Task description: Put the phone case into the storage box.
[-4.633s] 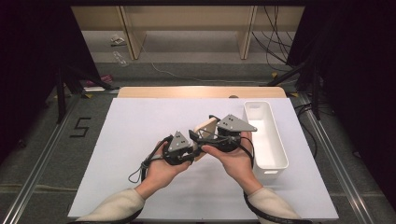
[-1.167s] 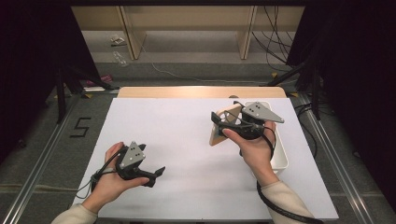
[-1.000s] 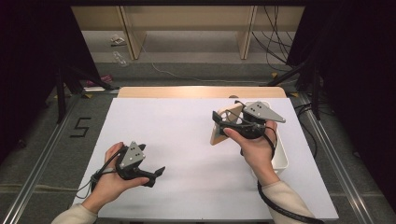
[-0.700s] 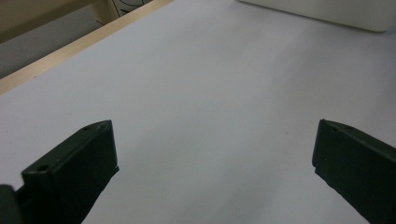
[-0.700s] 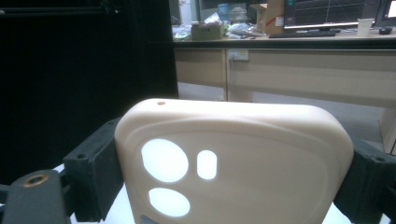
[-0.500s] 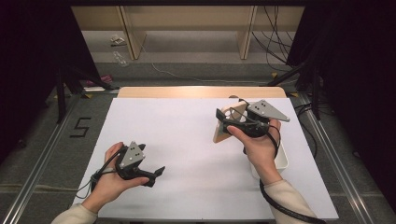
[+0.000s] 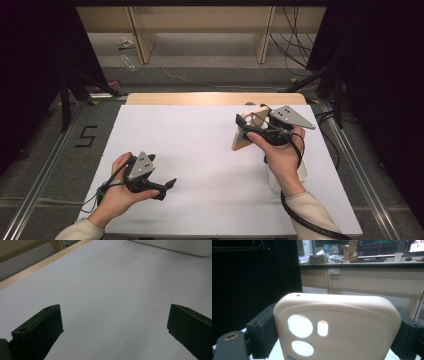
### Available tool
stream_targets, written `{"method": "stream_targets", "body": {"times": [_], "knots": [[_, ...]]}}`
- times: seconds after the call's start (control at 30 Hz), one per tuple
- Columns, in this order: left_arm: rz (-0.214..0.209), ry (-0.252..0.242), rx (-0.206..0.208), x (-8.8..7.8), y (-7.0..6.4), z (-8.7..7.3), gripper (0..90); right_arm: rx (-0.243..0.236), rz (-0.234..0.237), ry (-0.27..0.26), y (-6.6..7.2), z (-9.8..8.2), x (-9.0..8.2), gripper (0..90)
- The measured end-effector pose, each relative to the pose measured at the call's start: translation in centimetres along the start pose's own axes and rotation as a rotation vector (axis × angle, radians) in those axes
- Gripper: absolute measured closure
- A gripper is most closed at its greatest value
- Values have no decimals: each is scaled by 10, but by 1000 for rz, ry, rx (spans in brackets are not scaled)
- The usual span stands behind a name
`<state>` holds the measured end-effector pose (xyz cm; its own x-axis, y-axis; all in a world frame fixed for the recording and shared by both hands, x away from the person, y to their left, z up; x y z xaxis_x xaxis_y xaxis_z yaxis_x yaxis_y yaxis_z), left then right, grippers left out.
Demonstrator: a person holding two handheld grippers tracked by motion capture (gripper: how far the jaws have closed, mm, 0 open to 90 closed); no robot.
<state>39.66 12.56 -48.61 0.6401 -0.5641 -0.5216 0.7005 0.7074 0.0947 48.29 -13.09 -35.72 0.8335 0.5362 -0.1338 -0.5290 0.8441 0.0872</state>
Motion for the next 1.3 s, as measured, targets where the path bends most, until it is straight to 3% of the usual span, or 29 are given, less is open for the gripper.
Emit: {"method": "stream_targets", "body": {"times": [1.3], "knots": [[1,5,-1,0,1,-1,0,14,-58,-31,-24,11,-9,125]]}}
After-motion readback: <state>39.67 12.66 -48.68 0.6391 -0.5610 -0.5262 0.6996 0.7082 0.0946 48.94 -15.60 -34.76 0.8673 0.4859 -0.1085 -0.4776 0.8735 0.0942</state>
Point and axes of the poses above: each handheld gripper's, and its own axes: x roughly forward along the jaws, z roughly out of its top, y roughly to its left, the point moved 10 cm from there along x, roughly forward along the jaws
